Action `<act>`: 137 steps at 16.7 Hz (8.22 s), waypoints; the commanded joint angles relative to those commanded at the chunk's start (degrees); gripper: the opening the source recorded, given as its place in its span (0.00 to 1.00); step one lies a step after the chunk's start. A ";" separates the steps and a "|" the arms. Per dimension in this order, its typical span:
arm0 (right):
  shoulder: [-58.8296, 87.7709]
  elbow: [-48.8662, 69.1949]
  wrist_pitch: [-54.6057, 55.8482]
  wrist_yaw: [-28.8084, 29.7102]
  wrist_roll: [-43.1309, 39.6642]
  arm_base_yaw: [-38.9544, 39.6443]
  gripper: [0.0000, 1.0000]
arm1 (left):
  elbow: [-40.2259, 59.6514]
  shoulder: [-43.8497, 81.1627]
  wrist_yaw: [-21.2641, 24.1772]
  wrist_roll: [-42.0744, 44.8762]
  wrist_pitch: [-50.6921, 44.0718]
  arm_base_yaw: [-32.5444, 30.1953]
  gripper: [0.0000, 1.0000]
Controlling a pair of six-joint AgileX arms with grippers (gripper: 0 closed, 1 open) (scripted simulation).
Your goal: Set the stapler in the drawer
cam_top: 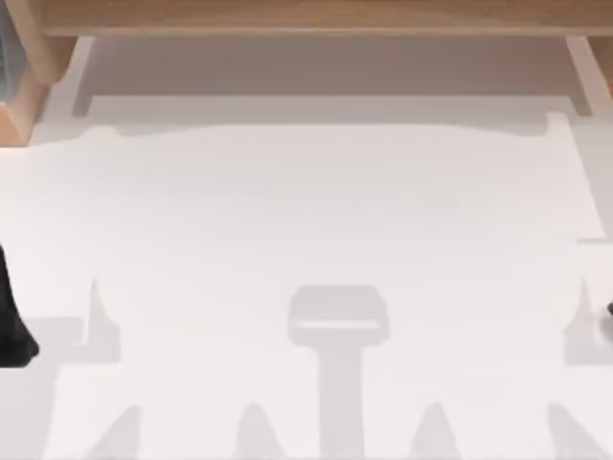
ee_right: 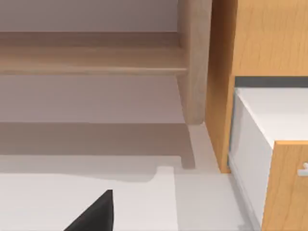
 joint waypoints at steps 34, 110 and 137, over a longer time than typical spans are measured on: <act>97.61 60.55 -53.09 -0.11 -28.73 -0.94 1.00 | 0.00 0.00 0.00 0.00 0.00 0.00 1.00; 150.64 144.28 -83.57 0.57 -19.15 -21.51 0.00 | 0.00 0.00 0.00 0.00 0.00 0.00 1.00; 150.05 140.88 -80.76 0.56 -19.14 -21.49 0.15 | 0.00 0.00 0.00 0.00 0.00 0.00 1.00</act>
